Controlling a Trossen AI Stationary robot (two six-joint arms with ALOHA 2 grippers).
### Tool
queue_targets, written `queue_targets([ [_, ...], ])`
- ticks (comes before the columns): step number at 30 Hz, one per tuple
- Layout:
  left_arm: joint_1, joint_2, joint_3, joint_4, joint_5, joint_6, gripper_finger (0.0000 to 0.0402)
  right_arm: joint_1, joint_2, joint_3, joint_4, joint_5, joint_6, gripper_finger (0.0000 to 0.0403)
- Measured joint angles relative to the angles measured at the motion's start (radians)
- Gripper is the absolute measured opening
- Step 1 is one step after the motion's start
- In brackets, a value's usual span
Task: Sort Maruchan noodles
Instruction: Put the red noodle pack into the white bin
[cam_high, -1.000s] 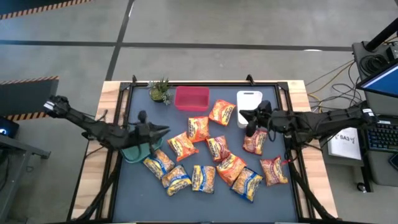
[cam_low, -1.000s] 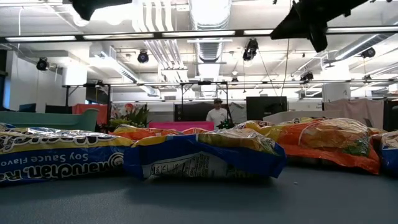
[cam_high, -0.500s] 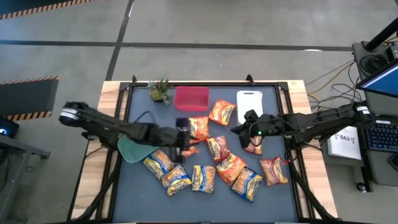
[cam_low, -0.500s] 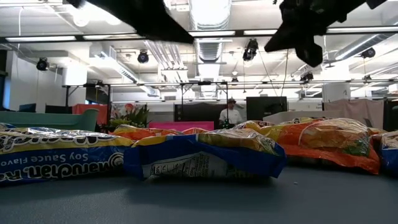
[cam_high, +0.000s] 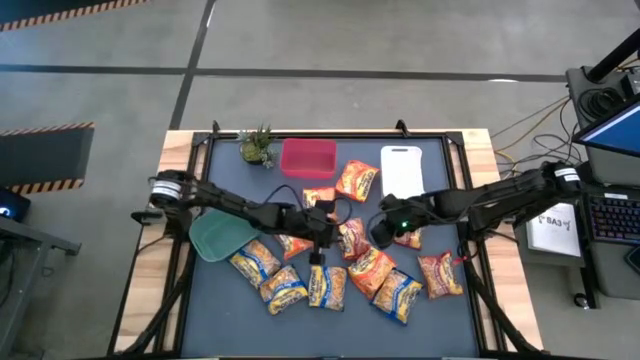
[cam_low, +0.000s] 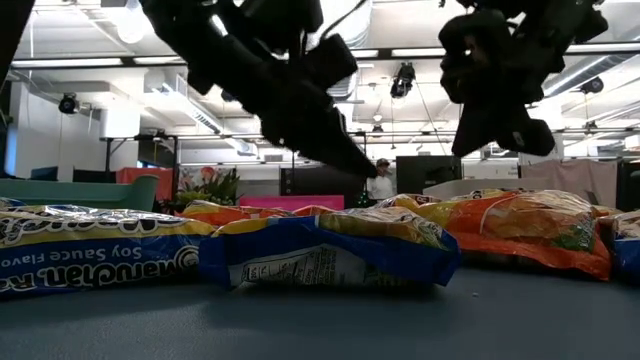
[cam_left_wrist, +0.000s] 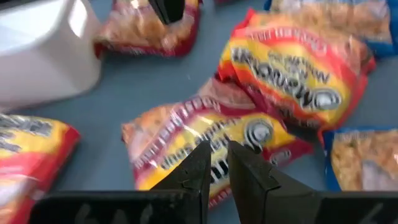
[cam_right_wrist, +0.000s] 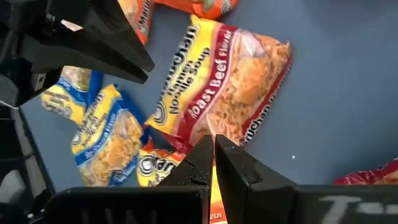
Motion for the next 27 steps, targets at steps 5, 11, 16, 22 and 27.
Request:
queue_targets([
  [5,0.001,0.043,0.001,0.037,0.008,-0.006,0.0038,-0.002,0.020,0.000,-0.023,0.000,0.019,0.0009],
  [11,0.003,0.069,0.001,0.037,0.009,-0.013,0.0038,-0.007,0.030,0.000,-0.051,-0.009,0.061,0.0046],
  [16,0.005,0.091,0.000,0.043,0.009,-0.032,0.0038,-0.007,0.037,0.000,-0.037,-0.008,0.077,0.0123],
  [22,0.005,0.112,0.000,-0.005,0.009,-0.063,0.0038,-0.008,0.055,0.000,-0.001,0.006,0.077,0.0224],
  [27,0.005,0.118,0.000,-0.034,0.009,-0.072,0.0038,-0.022,0.107,0.000,0.078,0.026,0.055,0.0293],
])
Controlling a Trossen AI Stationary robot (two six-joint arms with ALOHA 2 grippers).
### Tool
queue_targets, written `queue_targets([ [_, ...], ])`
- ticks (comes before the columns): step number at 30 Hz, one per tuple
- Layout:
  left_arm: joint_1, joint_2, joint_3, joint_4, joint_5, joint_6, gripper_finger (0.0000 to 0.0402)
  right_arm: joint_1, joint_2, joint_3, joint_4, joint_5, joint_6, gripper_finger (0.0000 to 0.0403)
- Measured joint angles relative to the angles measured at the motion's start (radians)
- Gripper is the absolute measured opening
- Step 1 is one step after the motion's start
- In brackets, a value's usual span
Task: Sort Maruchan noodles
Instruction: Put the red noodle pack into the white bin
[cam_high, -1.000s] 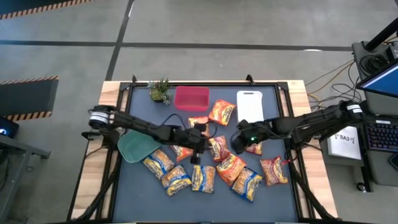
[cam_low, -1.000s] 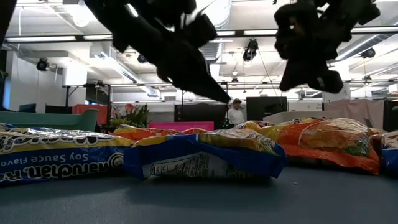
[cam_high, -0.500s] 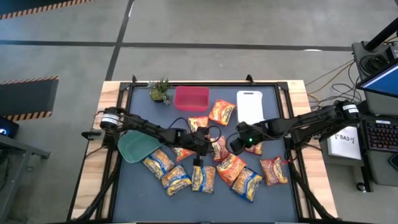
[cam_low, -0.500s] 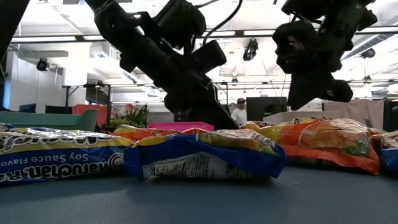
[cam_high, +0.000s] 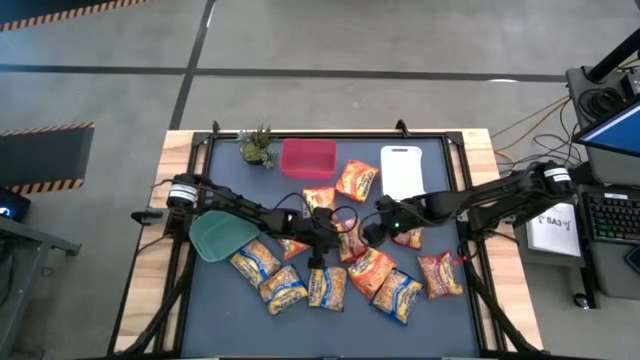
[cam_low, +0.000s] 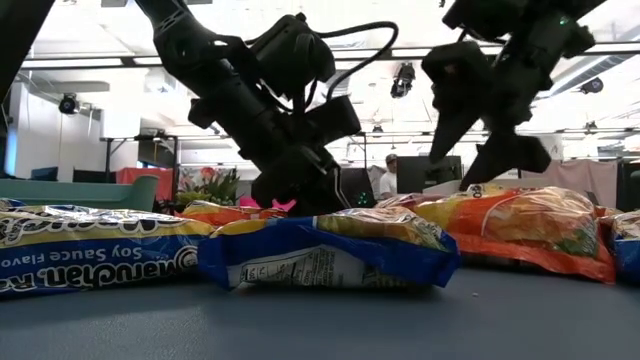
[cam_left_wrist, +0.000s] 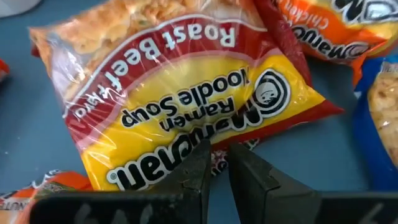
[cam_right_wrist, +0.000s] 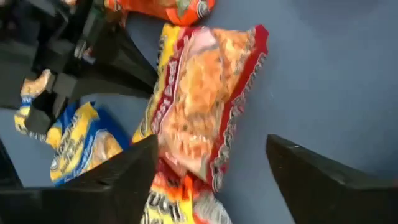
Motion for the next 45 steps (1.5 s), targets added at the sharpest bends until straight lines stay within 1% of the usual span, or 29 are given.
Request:
queue_targets([
  [4,0.000,0.000,0.000,-0.001,-0.001,-0.005,0.0038,-0.018,0.058,0.000,0.074,0.000,-0.044,0.0332],
  [8,0.000,0.000,-0.001,-0.003,-0.001,-0.016,0.0038,-0.033,0.120,0.000,0.137,-0.001,-0.080,0.0354],
  [15,0.000,0.000,-0.002,-0.010,-0.001,-0.017,0.0038,-0.045,0.195,0.000,0.222,-0.009,-0.143,0.0359],
  [20,0.000,0.000,-0.002,-0.010,-0.001,-0.017,0.0038,-0.045,0.260,0.000,0.351,-0.055,-0.179,0.0359],
  [25,0.000,0.001,-0.003,-0.012,0.000,-0.021,0.0038,-0.046,0.306,0.000,0.456,-0.101,-0.199,0.0350],
  [34,0.000,0.001,-0.003,-0.011,0.000,-0.024,0.0038,-0.046,0.320,0.000,0.463,-0.112,-0.203,0.0296],
  [45,0.000,0.001,-0.003,-0.010,-0.001,-0.024,0.0038,-0.046,0.313,0.000,0.464,-0.109,-0.200,0.0292],
])
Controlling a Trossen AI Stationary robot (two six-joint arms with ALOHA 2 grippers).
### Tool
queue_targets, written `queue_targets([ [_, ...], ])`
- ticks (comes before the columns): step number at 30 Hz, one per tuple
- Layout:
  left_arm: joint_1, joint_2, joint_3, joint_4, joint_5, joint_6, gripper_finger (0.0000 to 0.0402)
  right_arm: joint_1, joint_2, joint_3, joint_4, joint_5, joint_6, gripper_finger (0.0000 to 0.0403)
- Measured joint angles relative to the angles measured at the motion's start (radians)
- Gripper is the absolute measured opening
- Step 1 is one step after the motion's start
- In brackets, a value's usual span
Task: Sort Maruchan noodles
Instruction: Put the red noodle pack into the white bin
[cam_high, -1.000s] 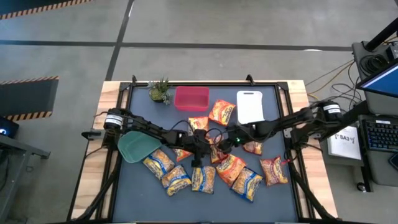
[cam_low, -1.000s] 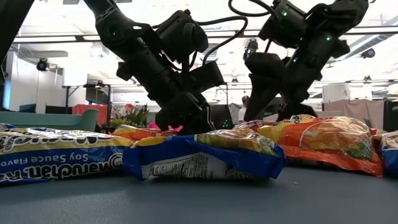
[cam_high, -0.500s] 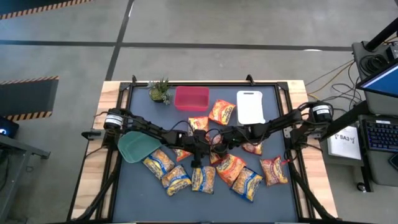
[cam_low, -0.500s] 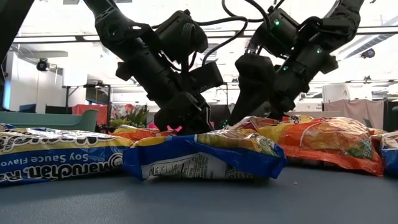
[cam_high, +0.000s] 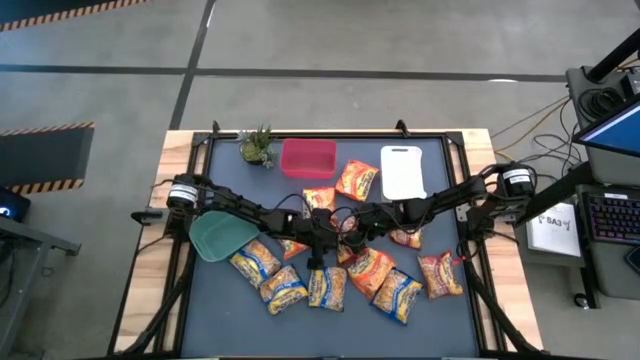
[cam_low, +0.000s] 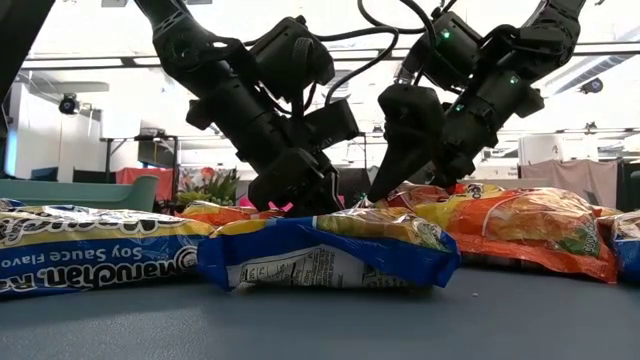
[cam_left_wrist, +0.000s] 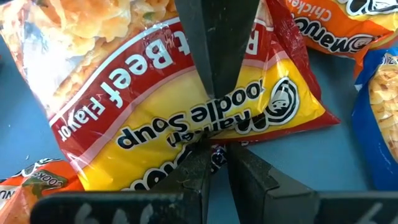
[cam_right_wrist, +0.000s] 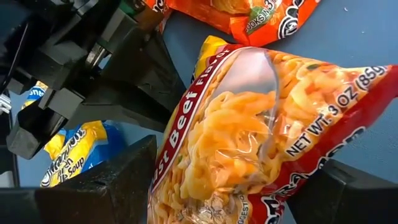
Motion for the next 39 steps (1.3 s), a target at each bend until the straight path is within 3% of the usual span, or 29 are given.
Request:
queue_targets([
  [22,0.000,0.000,0.000,0.002,-0.004,-0.003,0.0038,0.000,0.000,0.000,0.001,0.029,-0.001,0.0287],
  [28,0.000,0.000,0.000,0.002,-0.001,-0.003,0.0038,-0.005,0.000,0.000,-0.003,0.012,0.019,0.0231],
  [35,0.000,0.000,0.001,0.003,0.000,-0.003,0.0038,-0.024,0.000,0.000,-0.007,-0.018,0.044,0.0235],
  [39,0.000,0.000,0.001,0.003,0.000,-0.003,0.0038,-0.029,-0.001,0.000,-0.003,-0.027,0.041,0.0187],
])
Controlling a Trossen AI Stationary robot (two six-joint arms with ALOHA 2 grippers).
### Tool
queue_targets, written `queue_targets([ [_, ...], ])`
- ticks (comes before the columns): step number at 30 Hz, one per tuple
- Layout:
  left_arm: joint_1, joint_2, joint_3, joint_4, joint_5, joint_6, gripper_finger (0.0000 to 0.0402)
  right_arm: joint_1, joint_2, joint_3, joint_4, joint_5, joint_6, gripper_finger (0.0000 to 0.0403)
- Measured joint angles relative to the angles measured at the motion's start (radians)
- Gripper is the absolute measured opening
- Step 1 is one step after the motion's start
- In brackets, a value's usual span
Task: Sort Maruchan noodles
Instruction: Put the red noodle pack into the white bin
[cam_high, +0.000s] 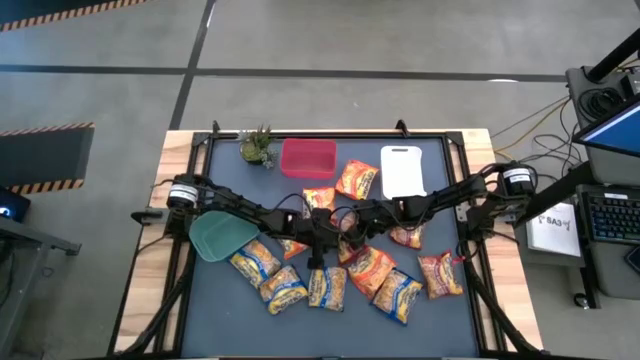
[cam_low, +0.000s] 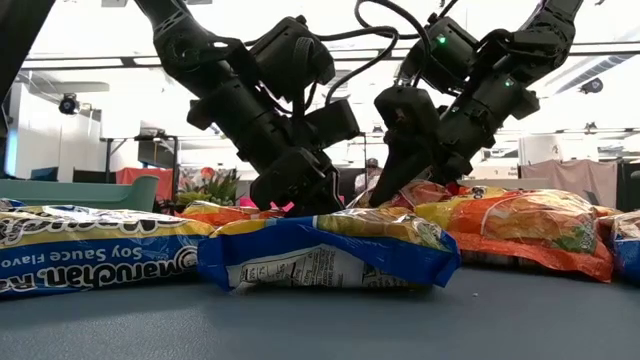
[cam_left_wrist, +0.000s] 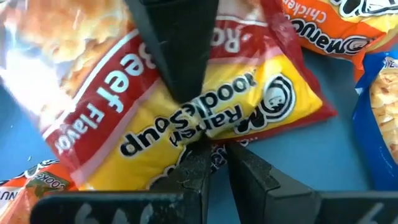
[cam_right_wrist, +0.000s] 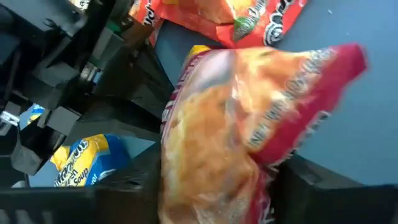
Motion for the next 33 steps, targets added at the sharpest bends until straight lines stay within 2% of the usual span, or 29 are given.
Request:
queue_targets([
  [5,-0.001,-0.001,0.001,0.001,0.003,0.001,0.0038,0.000,-0.002,0.001,0.006,-0.010,-0.025,0.0122],
  [8,-0.001,-0.020,0.001,-0.019,0.002,0.005,0.0038,0.000,-0.006,0.001,0.004,-0.010,-0.031,0.0122],
  [14,0.001,-0.122,0.001,-0.147,-0.006,0.054,0.0038,-0.006,-0.053,0.001,-0.013,-0.021,-0.036,0.0150],
  [22,0.000,-0.338,0.001,-0.327,-0.007,0.122,0.0038,-0.021,-0.198,0.001,-0.011,-0.021,-0.057,0.0125],
  [28,0.000,-0.516,-0.006,-0.428,-0.128,0.144,0.0038,-0.039,-0.324,0.001,-0.043,0.004,-0.068,0.0124],
  [33,0.001,-0.645,-0.076,-0.394,-0.136,0.169,0.0038,-0.062,-0.421,0.013,-0.135,0.047,-0.084,0.0124],
])
